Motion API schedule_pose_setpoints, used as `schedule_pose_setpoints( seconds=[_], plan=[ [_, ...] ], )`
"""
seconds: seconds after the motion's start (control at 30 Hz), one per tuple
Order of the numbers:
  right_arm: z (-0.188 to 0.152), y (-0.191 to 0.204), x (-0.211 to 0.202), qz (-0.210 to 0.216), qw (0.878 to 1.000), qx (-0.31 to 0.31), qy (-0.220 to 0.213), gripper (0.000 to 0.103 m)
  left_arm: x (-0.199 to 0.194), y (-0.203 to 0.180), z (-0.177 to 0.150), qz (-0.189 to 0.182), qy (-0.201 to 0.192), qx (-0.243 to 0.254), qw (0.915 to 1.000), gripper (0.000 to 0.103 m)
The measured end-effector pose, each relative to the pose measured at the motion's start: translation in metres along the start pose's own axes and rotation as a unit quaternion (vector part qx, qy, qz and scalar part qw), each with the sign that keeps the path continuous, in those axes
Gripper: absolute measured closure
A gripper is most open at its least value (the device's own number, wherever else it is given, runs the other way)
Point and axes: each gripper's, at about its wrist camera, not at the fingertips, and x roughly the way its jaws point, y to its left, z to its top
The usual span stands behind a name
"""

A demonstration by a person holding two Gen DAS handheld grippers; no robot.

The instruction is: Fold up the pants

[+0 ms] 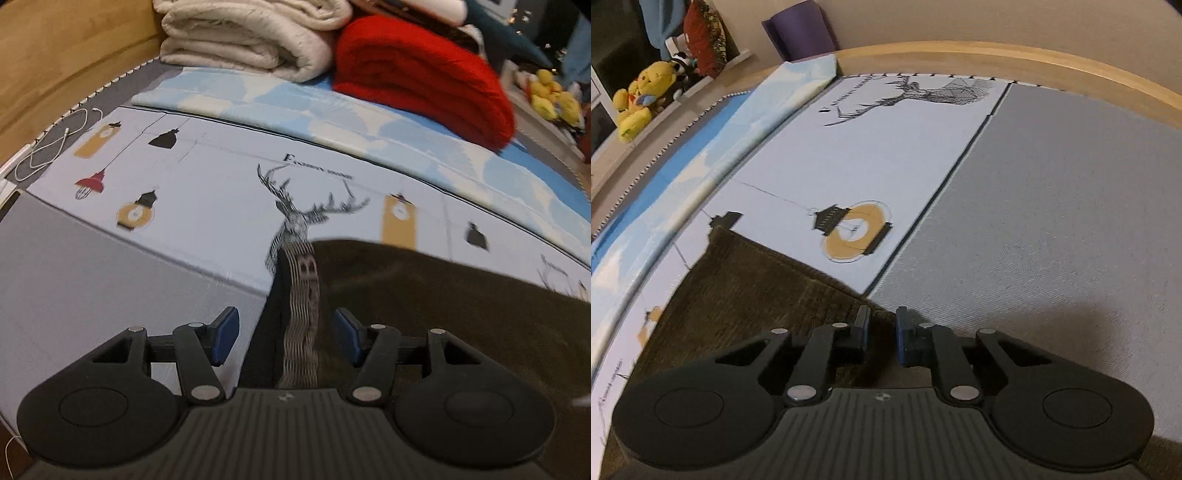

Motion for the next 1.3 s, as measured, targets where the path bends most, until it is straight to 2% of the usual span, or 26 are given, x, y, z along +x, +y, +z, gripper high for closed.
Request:
schedule_pose_setpoints(
  seconds=[0.07,0.17,0.2,0.27,0.43,0.53,0.63,0.7,0.73,0.9,1.03,1.3],
  plan=[
    [0.008,-0.007,-0.001,0.003,1.0,0.022,0.018,0.089,-0.008,0.004,-0.022,-0.014,0.008,0.002,0.9999,0.04],
    [0.026,-0.015,-0.022,0.031,0.999,0.03,0.03,0.085,-0.001,0.006,-0.046,-0.011,0.033,0.018,0.9992,0.04],
    [0.031,-0.021,-0.036,0.028,0.999,0.028,0.015,0.081,0.002,0.007,-0.051,-0.013,0.039,0.028,0.9988,0.04],
    [0.037,-0.041,-0.069,0.014,0.999,0.026,-0.015,0.066,0.008,0.013,-0.058,-0.016,0.055,0.031,0.9979,0.04],
    [0.027,-0.116,-0.128,-0.002,0.997,0.064,-0.036,0.056,0.005,0.024,-0.07,-0.038,0.069,0.024,0.9966,0.04],
    [0.003,-0.164,-0.141,-0.022,0.996,0.082,0.0,0.055,0.002,0.024,-0.081,-0.051,0.082,0.03,0.9949,0.039],
    [-0.022,-0.193,-0.138,-0.039,0.994,0.08,0.064,0.055,0.006,0.025,-0.093,-0.048,0.101,0.049,0.9925,0.035],
    [-0.036,-0.202,-0.134,-0.064,0.99,0.076,0.101,0.055,0.013,0.026,-0.1,-0.038,0.113,0.06,0.9911,0.035],
    [-0.039,-0.207,-0.134,-0.059,0.989,0.085,0.107,0.055,0.017,0.027,-0.103,-0.036,0.121,0.061,0.9901,0.035],
    [-0.039,-0.201,-0.136,-0.06,0.99,0.054,0.115,0.055,0.033,0.033,-0.111,-0.005,0.142,0.068,0.9875,0.035],
    [-0.036,-0.202,-0.143,-0.033,0.99,0.061,0.121,0.054,0.039,0.042,-0.108,0.0,0.149,0.042,0.988,0.035],
    [-0.041,-0.212,-0.143,-0.021,0.987,0.054,0.147,0.052,0.055,0.04,-0.113,0.018,0.165,0.078,0.9831,0.034]
  ],
)
